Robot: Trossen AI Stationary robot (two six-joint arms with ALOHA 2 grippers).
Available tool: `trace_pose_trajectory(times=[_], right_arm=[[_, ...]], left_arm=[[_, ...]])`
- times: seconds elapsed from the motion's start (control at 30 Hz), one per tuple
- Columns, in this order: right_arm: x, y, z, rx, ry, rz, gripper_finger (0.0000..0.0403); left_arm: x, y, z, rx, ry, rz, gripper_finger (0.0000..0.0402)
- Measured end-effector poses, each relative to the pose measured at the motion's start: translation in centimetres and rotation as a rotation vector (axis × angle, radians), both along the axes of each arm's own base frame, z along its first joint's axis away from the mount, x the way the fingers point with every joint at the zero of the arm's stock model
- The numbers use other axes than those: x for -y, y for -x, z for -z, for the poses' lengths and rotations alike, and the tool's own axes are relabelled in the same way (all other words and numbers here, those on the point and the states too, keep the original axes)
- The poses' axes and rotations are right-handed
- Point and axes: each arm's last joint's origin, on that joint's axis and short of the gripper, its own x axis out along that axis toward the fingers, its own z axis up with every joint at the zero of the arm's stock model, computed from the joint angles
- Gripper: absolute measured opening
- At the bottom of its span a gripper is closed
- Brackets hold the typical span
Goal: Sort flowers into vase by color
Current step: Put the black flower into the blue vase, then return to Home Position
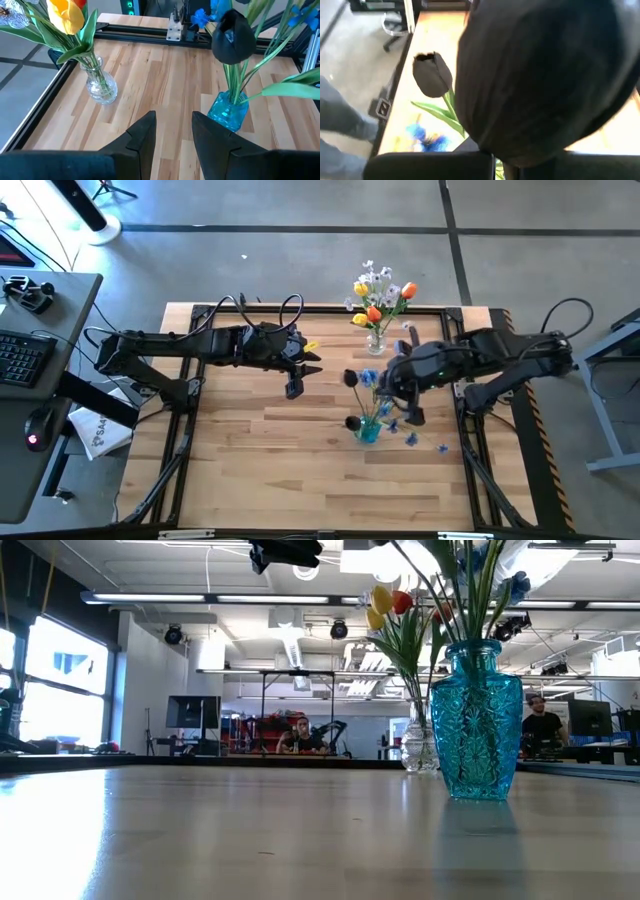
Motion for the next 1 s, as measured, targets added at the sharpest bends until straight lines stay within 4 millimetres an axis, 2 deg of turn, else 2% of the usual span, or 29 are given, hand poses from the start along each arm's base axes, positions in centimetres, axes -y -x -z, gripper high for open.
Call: trace_pose_trajectory(times=[0.27,0.37,0.47,0.63,0.73,0.87,1.0], right_arm=[[-0.7,-2.9,2.3,-0.096,0.043,-0.035,0.0014],[-0.8,-3.2,2.6,-0.107,0.038,-0.027,0.0051],[-0.8,-2.9,2.3,-0.100,0.014,-0.008,0.0106],[-0.4,-0.8,0.7,-0.050,-0.085,-0.002,0.0199],[-0.1,1.1,-0.5,-0.019,-0.190,0.032,0.0238],[0.5,4.1,-2.3,0.036,-0.329,0.053,0.0255],[1.4,7.6,-4.0,0.129,-0.371,0.028,0.0242]], left_arm=[[0.0,0.0,0.0,0.000,0.000,0.000,0.0115],[0.0,0.0,0.0,0.000,0.000,0.000,0.0115],[0.0,0.0,0.0,0.000,0.006,0.008,0.0115],[0.2,0.0,0.0,0.001,0.039,0.062,0.0115],[0.3,0.0,0.0,0.002,0.057,0.090,0.0115],[0.5,0.2,-0.4,0.012,0.109,0.110,0.0115],[0.6,1.2,-2.0,0.056,0.158,0.135,0.0115]])
